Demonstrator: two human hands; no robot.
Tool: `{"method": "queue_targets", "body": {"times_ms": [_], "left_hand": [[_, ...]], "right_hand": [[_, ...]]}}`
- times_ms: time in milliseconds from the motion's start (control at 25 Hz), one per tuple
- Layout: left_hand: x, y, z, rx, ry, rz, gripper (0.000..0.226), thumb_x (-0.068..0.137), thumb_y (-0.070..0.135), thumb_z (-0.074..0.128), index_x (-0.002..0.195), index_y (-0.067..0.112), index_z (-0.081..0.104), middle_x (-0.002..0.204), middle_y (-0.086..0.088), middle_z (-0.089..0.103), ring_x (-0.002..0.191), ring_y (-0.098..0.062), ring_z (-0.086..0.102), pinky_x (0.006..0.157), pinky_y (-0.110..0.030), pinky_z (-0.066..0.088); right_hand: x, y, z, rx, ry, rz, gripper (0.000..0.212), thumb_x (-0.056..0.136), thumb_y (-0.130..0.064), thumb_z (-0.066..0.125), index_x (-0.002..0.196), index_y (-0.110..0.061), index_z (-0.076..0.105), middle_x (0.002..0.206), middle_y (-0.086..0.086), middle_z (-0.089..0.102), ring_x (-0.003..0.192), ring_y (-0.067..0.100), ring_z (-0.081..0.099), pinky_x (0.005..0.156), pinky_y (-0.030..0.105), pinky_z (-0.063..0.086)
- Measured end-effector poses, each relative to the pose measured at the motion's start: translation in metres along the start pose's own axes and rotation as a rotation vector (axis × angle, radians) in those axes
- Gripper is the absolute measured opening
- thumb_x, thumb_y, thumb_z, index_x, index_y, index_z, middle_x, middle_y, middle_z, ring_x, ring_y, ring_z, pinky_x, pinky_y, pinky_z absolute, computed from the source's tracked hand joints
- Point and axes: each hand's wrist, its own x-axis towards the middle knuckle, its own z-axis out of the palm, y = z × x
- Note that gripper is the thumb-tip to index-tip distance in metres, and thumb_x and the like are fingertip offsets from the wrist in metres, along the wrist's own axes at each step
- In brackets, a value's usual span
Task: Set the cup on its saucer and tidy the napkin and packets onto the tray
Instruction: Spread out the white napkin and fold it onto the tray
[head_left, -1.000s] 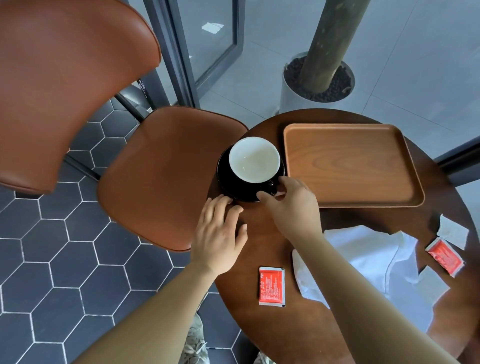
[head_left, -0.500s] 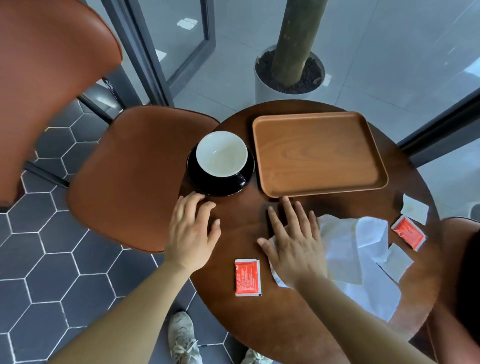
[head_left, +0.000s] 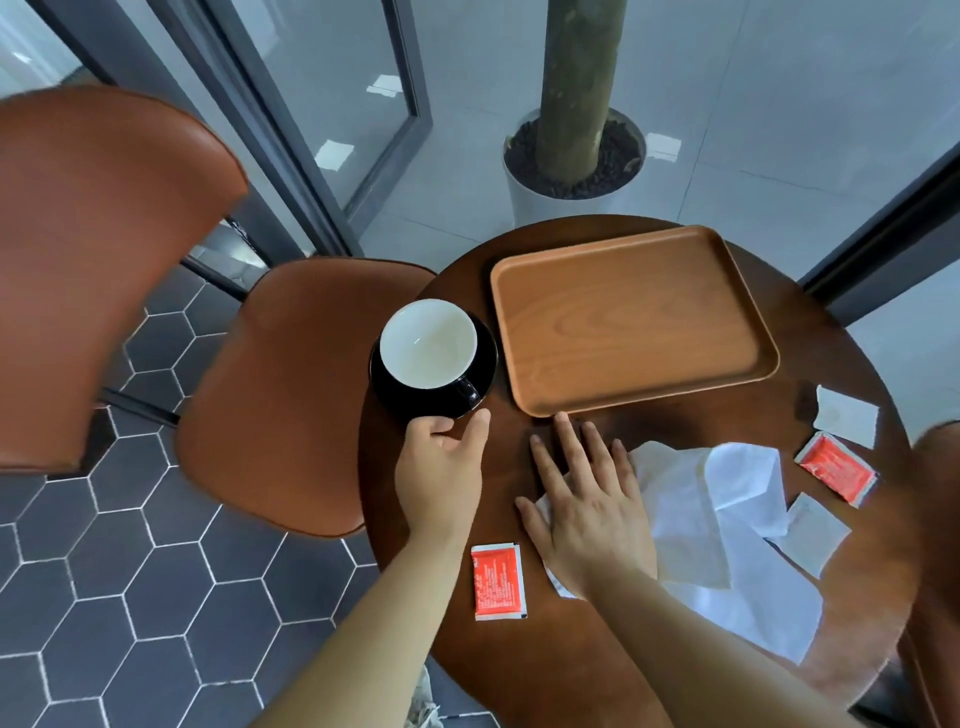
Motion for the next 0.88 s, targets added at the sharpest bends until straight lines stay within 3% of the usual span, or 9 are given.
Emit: {"method": "queue_targets", "body": {"times_ms": [160, 360, 600, 880], "left_hand": [[0.006, 0.022, 0.022, -0.077, 0.082, -0.102, 0.046, 0.078, 0.057, 0.073, 0.103, 0.021, 0.059, 0.084, 0.013, 0.062, 0.082, -0.007, 0.062, 0.071, -0.028, 0.05], [0.018, 0.026, 0.024, -0.121, 0.212, -0.123, 0.032, 0.082, 0.044, 0.075, 0.092, 0.015, 0.068, 0.088, 0.005, 0.069, 0.084, -0.015, 0.065, 0.076, -0.034, 0.054], [0.018, 0.014, 0.013, -0.02, 0.224, 0.016, 0.024, 0.087, 0.035, 0.073, 0.09, 0.012, 0.074, 0.082, 0.0, 0.07, 0.075, -0.012, 0.066, 0.069, -0.029, 0.057], [0.029, 0.004, -0.016, 0.269, 0.171, 0.284, 0.025, 0.089, 0.031, 0.07, 0.079, 0.009, 0.069, 0.074, -0.002, 0.063, 0.071, -0.017, 0.056, 0.057, -0.023, 0.04]], "right_hand": [[0.001, 0.001, -0.002, 0.01, -0.011, -0.009, 0.068, 0.096, -0.064, 0.022, 0.152, -0.027, 0.032, 0.164, 0.001, 0.021, 0.15, 0.032, 0.018, 0.119, 0.055, 0.02], [0.001, 0.0, -0.006, 0.032, -0.02, -0.012, 0.067, 0.097, -0.062, 0.022, 0.151, -0.026, 0.037, 0.16, 0.0, 0.033, 0.149, 0.033, 0.022, 0.118, 0.056, 0.022], [0.0, -0.001, -0.007, 0.021, -0.022, -0.012, 0.067, 0.097, -0.062, 0.02, 0.151, -0.026, 0.037, 0.159, 0.0, 0.034, 0.149, 0.034, 0.023, 0.118, 0.056, 0.022], [0.0, -0.002, -0.008, 0.005, -0.022, -0.012, 0.068, 0.097, -0.063, 0.02, 0.151, -0.027, 0.037, 0.159, 0.0, 0.034, 0.149, 0.033, 0.023, 0.119, 0.055, 0.022]]}}
